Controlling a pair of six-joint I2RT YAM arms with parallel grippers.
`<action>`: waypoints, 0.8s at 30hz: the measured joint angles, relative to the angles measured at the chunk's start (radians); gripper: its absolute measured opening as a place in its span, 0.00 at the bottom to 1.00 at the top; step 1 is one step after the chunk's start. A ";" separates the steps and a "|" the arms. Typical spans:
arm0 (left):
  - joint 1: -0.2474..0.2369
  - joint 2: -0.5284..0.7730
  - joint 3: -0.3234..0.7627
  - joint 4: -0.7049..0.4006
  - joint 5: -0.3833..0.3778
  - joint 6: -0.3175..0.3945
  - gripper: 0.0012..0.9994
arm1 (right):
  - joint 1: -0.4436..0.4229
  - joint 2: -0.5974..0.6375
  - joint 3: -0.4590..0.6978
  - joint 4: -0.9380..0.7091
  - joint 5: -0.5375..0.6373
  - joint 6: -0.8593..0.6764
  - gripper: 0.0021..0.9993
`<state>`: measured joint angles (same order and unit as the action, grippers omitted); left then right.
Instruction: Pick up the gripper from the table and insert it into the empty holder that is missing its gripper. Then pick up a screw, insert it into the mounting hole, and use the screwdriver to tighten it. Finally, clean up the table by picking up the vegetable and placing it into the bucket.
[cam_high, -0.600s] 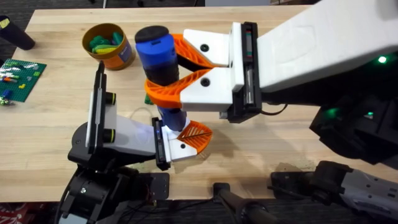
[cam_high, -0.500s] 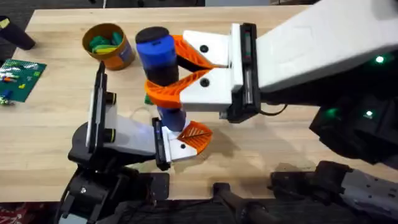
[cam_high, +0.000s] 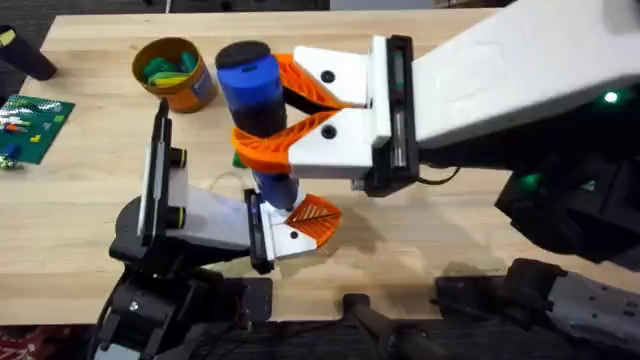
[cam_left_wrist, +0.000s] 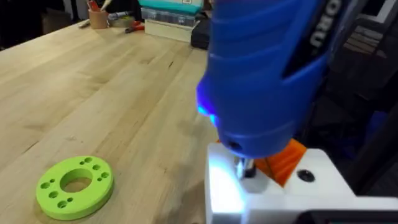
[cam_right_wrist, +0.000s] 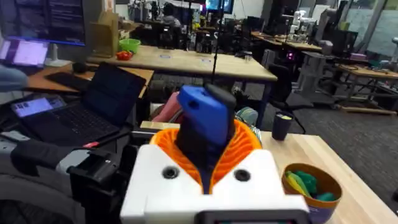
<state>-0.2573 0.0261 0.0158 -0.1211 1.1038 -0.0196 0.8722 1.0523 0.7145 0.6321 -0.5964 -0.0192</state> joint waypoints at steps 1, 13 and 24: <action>0.000 0.000 0.000 0.000 0.000 0.000 0.01 | 0.000 0.000 -0.001 0.001 0.000 0.000 0.04; 0.000 0.000 0.000 0.000 0.000 0.000 0.01 | 0.000 0.002 -0.005 0.033 0.000 0.049 0.04; 0.000 0.000 0.000 0.000 0.000 0.000 0.01 | 0.000 0.000 -0.005 0.029 -0.011 0.072 0.04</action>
<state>-0.2573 0.0261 0.0158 -0.1211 1.1038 -0.0196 0.8722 1.0527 0.7090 0.6609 -0.6079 0.0532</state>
